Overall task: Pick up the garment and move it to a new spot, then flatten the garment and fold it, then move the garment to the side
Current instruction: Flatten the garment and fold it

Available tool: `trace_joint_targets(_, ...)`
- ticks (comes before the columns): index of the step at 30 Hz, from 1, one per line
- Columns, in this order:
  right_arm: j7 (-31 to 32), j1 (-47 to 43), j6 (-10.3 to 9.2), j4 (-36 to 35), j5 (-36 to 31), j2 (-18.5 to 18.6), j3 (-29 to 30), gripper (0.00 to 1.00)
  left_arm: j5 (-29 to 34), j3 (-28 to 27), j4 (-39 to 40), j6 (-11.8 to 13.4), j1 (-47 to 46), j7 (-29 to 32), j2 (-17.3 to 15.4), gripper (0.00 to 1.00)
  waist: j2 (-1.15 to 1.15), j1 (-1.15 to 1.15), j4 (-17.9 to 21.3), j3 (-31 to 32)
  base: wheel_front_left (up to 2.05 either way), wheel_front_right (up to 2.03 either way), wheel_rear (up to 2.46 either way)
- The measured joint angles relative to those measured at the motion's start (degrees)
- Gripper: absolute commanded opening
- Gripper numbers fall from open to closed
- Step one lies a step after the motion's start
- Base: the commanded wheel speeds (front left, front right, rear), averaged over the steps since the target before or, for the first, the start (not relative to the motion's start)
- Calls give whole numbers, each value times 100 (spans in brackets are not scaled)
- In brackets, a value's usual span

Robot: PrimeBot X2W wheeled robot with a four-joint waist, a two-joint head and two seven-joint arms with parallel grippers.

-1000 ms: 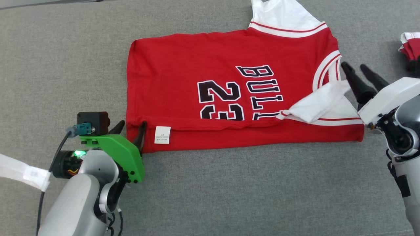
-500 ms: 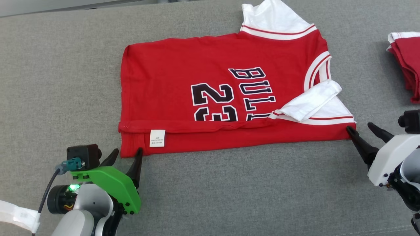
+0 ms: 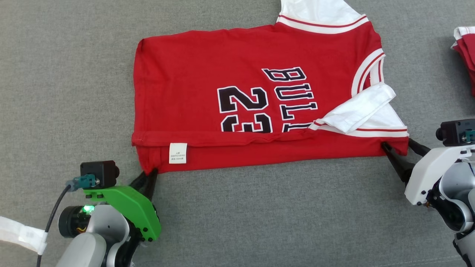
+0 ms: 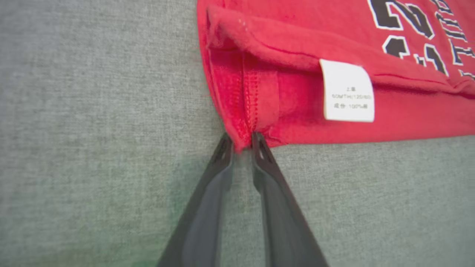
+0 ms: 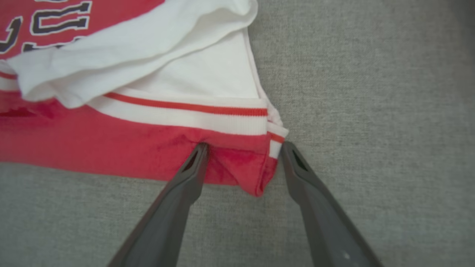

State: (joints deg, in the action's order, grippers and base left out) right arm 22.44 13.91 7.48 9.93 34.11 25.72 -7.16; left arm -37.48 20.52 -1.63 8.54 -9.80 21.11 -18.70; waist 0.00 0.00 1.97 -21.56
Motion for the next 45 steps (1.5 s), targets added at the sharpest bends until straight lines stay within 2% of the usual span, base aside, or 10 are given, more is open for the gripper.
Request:
trace_joint_targets(5, 119, 97, -2, 104, 97, 29, -167, 99, -88, 62, -124, -108, -104, -10, 80, 0, 0, 0, -27, 9, 0, 0, 0)
trace_joint_targets(7, 144, 120, -2, 120, 222, 47, -247, 16, -118, 66, -169, -147, -121, -45, 108, 0, 0, 0, -32, 28, 0, 0, 0)
trace_joint_targets(8, 167, 135, -2, 123, 323, 78, -305, 0, -133, 60, -192, -152, -129, -53, 112, 0, 0, 0, -33, 45, 0, 0, 0)
trace_joint_targets(17, 720, 65, 1, -405, 1727, 782, -301, 0, -571, -142, 687, -453, 197, 292, -357, 0, 0, 0, -16, 329, 0, 0, 0)
trace_joint_targets(25, 2121, -1087, 2, -1090, 2938, 1841, 299, 0, -1350, -225, 1887, -427, 1371, 906, -649, 0, 0, 0, -57, 469, 0, 0, 0)
trace_joint_targets(32, 2216, -1637, 2, -1256, 2754, 1736, 467, 0, -1440, -116, 1667, -374, 2026, 691, -559, 0, 0, 0, -52, 448, 0, 0, 0)
trace_joint_targets(33, 2198, -1669, 2, -1260, 2673, 1718, 449, 31, -1418, -80, 1626, -375, 2045, 647, -527, 0, 0, 0, -54, 453, 0, 0, 0)
trace_joint_targets(34, 2130, -1708, 2, -1263, 2519, 1700, 439, 100, -1383, -53, 1588, -372, 2075, 600, -489, 36, 0, 0, -61, 456, 0, 0, 0)
trace_joint_targets(35, 2124, -1745, 2, -1258, 2430, 1679, 433, 100, -1307, -36, 1561, -374, 2101, 528, -474, 100, 0, 0, -67, 453, 0, 0, 0)
trace_joint_targets(45, 1875, -1315, 0, -2329, 2209, 2109, 1182, 100, -611, -475, 1986, -94, 1633, 245, -900, 100, 0, 0, -152, 210, 0, 0, 0)
